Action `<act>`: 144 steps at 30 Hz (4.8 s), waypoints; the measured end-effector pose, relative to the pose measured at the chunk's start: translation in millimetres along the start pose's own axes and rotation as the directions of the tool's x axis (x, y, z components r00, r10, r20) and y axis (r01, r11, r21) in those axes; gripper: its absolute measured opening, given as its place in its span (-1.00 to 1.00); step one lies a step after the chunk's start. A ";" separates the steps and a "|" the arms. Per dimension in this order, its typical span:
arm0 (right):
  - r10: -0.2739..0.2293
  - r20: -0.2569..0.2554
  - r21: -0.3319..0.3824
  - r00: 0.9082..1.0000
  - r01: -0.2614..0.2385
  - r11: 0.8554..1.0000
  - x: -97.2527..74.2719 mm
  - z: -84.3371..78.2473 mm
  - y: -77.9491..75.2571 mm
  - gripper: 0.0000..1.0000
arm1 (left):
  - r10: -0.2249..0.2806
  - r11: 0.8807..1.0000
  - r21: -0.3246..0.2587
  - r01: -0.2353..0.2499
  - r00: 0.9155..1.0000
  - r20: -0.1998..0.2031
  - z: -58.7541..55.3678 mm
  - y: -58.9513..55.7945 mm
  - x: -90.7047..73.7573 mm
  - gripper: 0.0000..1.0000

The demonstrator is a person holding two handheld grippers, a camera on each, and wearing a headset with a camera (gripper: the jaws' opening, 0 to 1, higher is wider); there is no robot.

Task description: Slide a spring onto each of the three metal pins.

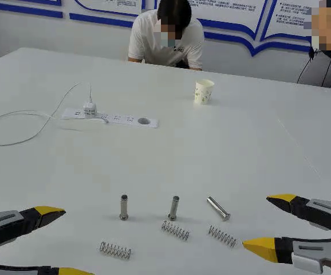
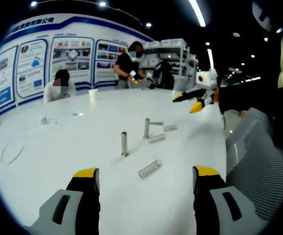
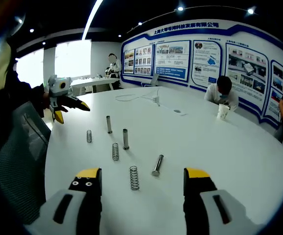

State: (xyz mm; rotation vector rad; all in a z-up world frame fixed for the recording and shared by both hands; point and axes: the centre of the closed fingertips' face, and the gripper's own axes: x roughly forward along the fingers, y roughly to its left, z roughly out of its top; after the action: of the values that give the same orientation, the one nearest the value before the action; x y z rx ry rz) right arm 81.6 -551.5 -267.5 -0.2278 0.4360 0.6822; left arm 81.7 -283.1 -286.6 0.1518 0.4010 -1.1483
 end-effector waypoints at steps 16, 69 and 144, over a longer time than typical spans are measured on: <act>-0.037 -0.042 0.016 0.998 0.038 0.999 23.1 17.3 -16.1 0.12 | -0.005 1.000 -0.008 0.005 1.000 0.001 0.7 -0.7 0.3 0.56; -0.138 -0.387 0.059 0.912 0.174 0.983 113.8 -19.7 -48.2 -0.64 | 0.008 0.999 -0.039 -0.008 1.000 -0.005 -8.7 2.1 -2.1 0.48; -0.188 -0.337 0.163 0.922 0.254 0.953 71.1 -8.7 -29.6 -0.83 | 0.011 1.000 -0.016 -0.010 0.999 0.031 9.8 1.5 -6.3 0.43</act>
State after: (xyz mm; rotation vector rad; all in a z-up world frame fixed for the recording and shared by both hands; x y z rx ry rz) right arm 147.3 -537.2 -306.0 -0.1893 0.7742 0.3718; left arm 83.1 -280.3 -275.4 0.1217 0.3813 -1.1354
